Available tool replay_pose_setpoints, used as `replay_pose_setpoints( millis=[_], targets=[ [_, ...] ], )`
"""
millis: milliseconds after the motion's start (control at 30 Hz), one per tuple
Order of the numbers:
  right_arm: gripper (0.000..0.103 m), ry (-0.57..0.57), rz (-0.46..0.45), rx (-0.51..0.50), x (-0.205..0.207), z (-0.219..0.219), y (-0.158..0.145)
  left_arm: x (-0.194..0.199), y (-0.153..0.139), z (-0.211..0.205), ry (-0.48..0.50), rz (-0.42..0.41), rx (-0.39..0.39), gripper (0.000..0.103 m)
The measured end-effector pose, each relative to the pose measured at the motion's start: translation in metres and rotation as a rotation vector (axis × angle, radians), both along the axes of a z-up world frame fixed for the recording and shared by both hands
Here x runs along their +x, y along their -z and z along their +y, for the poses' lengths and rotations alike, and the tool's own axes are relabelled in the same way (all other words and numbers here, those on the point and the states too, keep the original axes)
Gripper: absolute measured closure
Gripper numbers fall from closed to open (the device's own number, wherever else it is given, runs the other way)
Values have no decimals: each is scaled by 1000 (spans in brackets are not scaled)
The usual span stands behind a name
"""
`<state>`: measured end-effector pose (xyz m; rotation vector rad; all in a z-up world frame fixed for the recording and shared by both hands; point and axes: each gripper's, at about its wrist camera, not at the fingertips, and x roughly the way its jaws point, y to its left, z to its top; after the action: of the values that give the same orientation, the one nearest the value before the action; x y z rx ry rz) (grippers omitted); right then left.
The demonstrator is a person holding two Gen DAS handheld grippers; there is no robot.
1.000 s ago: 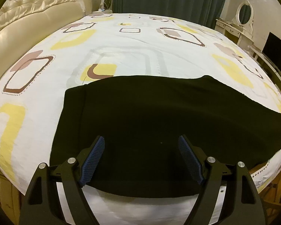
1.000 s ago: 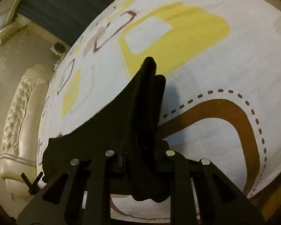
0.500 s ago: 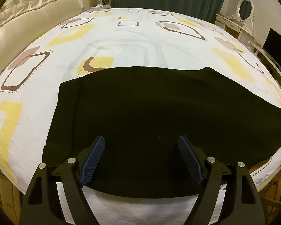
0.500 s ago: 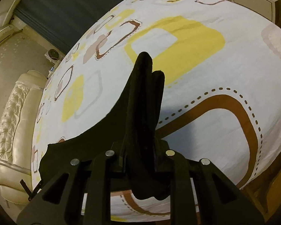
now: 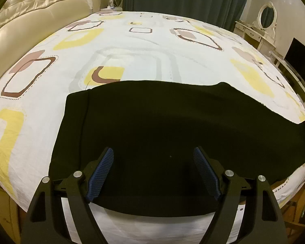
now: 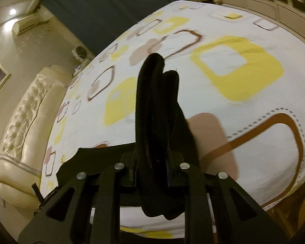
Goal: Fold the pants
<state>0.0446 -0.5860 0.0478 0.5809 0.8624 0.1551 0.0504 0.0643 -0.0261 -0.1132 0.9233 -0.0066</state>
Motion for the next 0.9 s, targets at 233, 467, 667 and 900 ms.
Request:
replay_pose_setpoints(
  millis=[233,467,667,900],
  targets=[
    [85,-70,-24,-35,9,61,-15,0,-6,0,0,-15,-2,23],
    [85,-102,-19,-65,16,113,-13,0,-9,0,-8,-20,-21,23],
    [85,-126,-1,-119,22,157,0,-2,-15,-2,-3,-33,-30,23],
    [85,-171,35,-178,33,204,30,-3,-18,-5,7,-41,-35,23]
  ],
)
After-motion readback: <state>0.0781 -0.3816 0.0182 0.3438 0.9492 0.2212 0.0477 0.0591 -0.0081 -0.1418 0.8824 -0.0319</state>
